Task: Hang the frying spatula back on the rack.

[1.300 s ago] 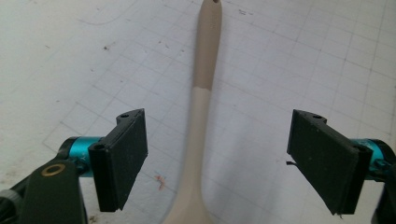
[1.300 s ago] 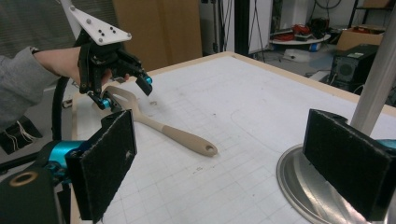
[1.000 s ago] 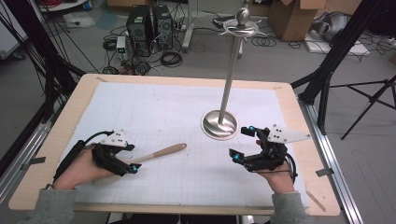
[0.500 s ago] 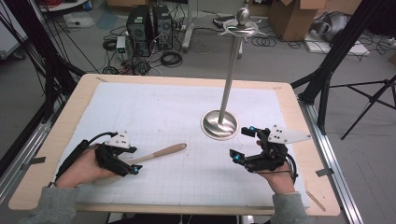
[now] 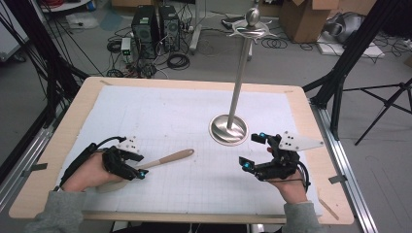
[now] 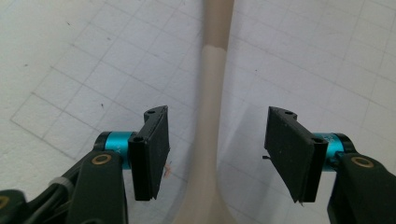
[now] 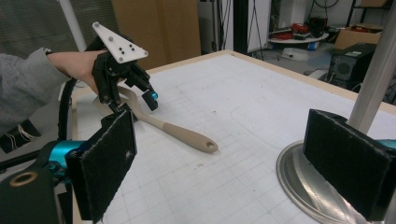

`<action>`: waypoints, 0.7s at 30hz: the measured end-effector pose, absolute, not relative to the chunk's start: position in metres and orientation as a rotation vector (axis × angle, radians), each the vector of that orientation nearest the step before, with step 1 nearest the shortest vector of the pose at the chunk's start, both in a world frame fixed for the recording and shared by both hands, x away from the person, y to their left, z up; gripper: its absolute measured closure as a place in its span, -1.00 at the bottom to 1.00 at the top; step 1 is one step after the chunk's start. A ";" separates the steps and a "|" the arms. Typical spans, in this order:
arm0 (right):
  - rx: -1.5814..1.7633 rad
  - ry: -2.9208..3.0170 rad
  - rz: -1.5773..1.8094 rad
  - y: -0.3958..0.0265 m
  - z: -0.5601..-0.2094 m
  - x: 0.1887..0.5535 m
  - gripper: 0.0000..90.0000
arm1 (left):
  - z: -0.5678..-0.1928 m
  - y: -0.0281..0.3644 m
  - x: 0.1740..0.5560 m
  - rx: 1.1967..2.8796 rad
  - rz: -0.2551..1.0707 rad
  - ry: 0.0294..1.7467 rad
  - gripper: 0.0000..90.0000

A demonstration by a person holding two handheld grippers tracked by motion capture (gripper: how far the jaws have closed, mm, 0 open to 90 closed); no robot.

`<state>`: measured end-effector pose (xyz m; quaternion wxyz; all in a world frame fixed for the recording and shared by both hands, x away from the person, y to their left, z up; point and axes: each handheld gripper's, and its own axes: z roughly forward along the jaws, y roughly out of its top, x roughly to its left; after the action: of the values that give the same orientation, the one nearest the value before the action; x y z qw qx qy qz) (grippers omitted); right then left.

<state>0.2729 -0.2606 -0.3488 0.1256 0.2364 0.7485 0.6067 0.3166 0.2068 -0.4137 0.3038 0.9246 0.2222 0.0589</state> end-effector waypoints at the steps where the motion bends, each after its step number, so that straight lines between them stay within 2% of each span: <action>1: 0.690 2.181 1.767 -0.261 -0.349 0.273 -0.81 | -0.414 0.206 0.316 2.450 0.160 0.590 -0.07; 12: 0.694 2.185 1.762 -0.261 -0.349 0.270 -0.81 | -0.417 0.202 0.316 2.541 0.215 0.539 0.23; 21: 0.696 2.186 1.760 -0.261 -0.350 0.269 -0.81 | -0.417 0.204 0.319 2.538 0.210 0.533 0.41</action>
<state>0.2691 -0.2613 -0.3498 0.1247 0.2387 0.7502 0.6039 0.3191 0.2036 -0.4174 0.2668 0.9401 0.1975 0.0777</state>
